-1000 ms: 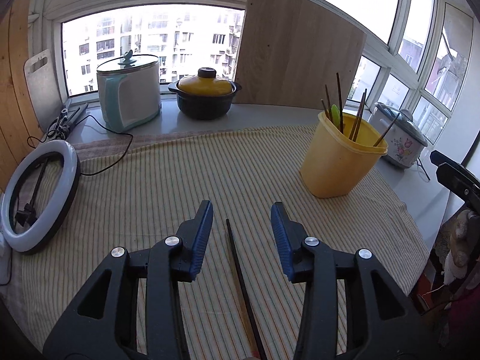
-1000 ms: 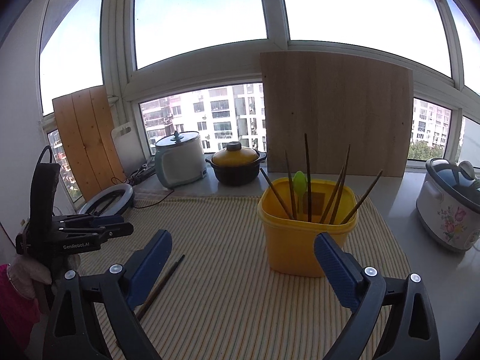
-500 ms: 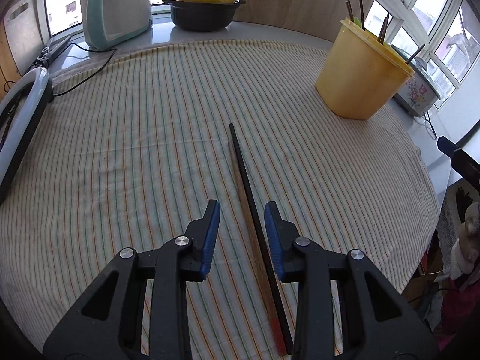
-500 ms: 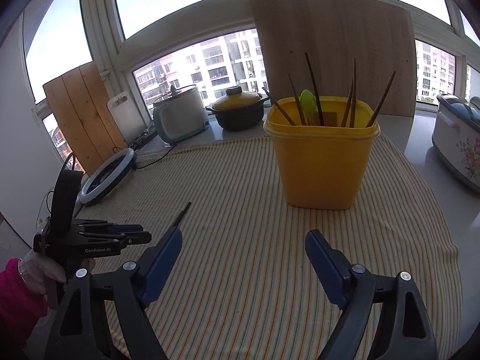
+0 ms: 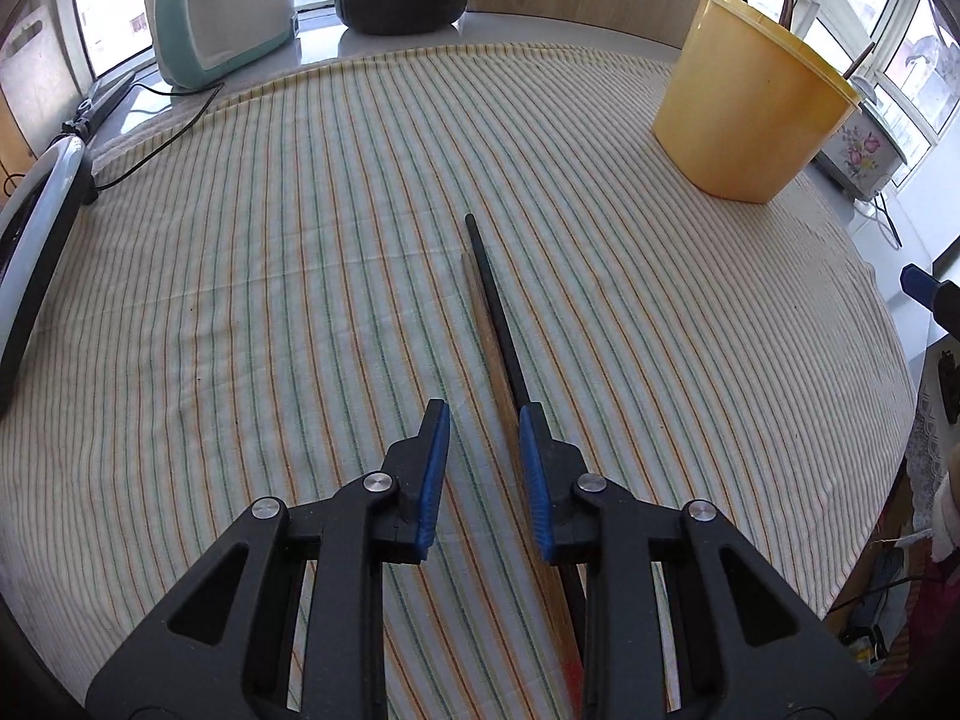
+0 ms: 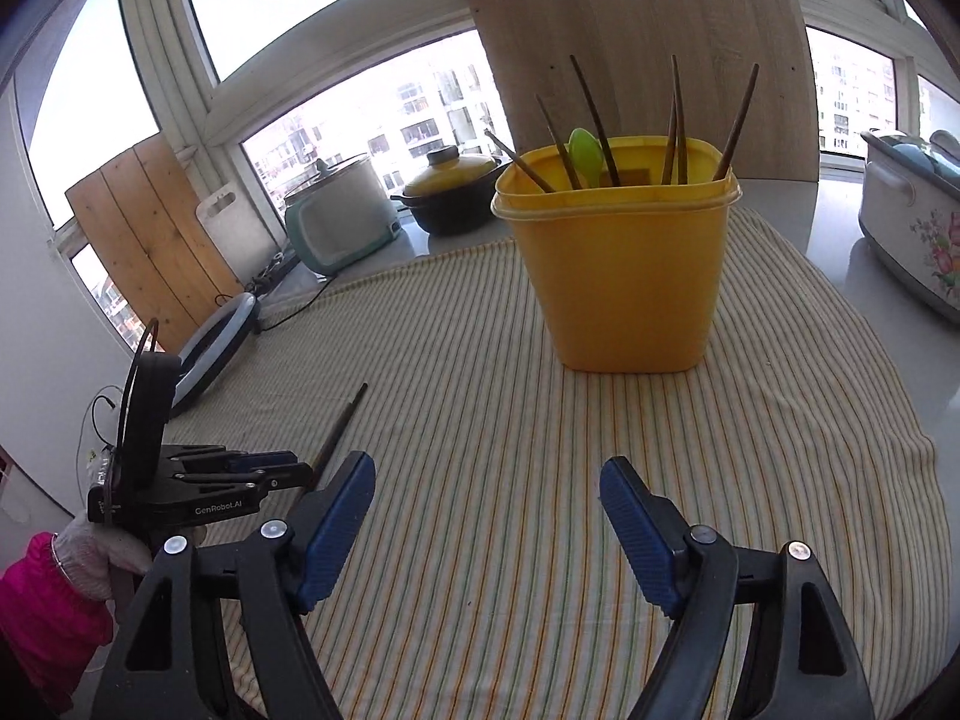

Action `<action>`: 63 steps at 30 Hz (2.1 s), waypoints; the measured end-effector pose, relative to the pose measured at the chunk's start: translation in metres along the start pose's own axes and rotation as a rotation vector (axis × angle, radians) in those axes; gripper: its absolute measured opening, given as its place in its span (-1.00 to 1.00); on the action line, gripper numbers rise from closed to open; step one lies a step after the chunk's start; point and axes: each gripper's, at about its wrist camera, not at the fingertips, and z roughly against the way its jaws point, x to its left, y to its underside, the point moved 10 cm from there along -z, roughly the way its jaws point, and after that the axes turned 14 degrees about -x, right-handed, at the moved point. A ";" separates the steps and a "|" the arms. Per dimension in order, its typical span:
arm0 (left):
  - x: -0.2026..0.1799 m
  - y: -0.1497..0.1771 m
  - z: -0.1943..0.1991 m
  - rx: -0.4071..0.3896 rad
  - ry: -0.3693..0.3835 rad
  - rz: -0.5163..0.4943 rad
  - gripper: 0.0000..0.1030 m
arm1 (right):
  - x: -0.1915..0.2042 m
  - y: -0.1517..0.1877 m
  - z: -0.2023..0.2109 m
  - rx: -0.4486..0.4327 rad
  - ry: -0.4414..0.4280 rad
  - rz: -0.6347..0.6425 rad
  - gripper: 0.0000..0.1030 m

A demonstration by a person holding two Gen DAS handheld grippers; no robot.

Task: Organize utensils
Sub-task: 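Move both tools back down to the last chopsticks on the cloth, then grasp a wooden chopstick with the left tool while the right tool grasps a black chopstick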

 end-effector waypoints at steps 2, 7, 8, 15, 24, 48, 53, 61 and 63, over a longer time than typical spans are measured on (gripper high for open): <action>0.001 0.000 -0.001 0.000 -0.005 -0.005 -0.54 | -0.001 0.001 0.000 0.003 0.000 -0.007 0.56; 0.001 -0.001 -0.002 0.004 -0.011 -0.018 -0.55 | 0.002 0.005 -0.002 0.013 -0.004 -0.012 0.56; 0.001 -0.001 -0.002 0.005 -0.012 -0.023 -0.55 | 0.003 0.006 -0.003 0.015 -0.006 -0.013 0.56; 0.004 0.000 -0.002 0.006 -0.020 -0.038 -0.55 | 0.006 0.009 -0.003 0.022 -0.008 -0.008 0.56; -0.006 0.003 -0.007 0.022 -0.047 -0.110 -0.55 | 0.006 0.014 -0.008 0.042 -0.018 -0.025 0.54; 0.041 0.009 0.012 -0.016 -0.006 0.110 -0.86 | 0.103 0.056 -0.116 0.421 -0.157 -0.066 -0.25; 0.050 0.011 0.016 -0.023 -0.005 0.130 -0.86 | 0.119 0.064 -0.141 0.482 -0.131 -0.034 -0.40; 0.057 0.012 0.020 -0.027 0.004 0.141 -0.86 | 0.138 0.077 -0.162 0.539 -0.076 0.056 -0.49; 0.058 0.012 0.020 -0.026 0.004 0.139 -0.86 | 0.139 0.079 -0.165 0.544 -0.060 0.074 -0.50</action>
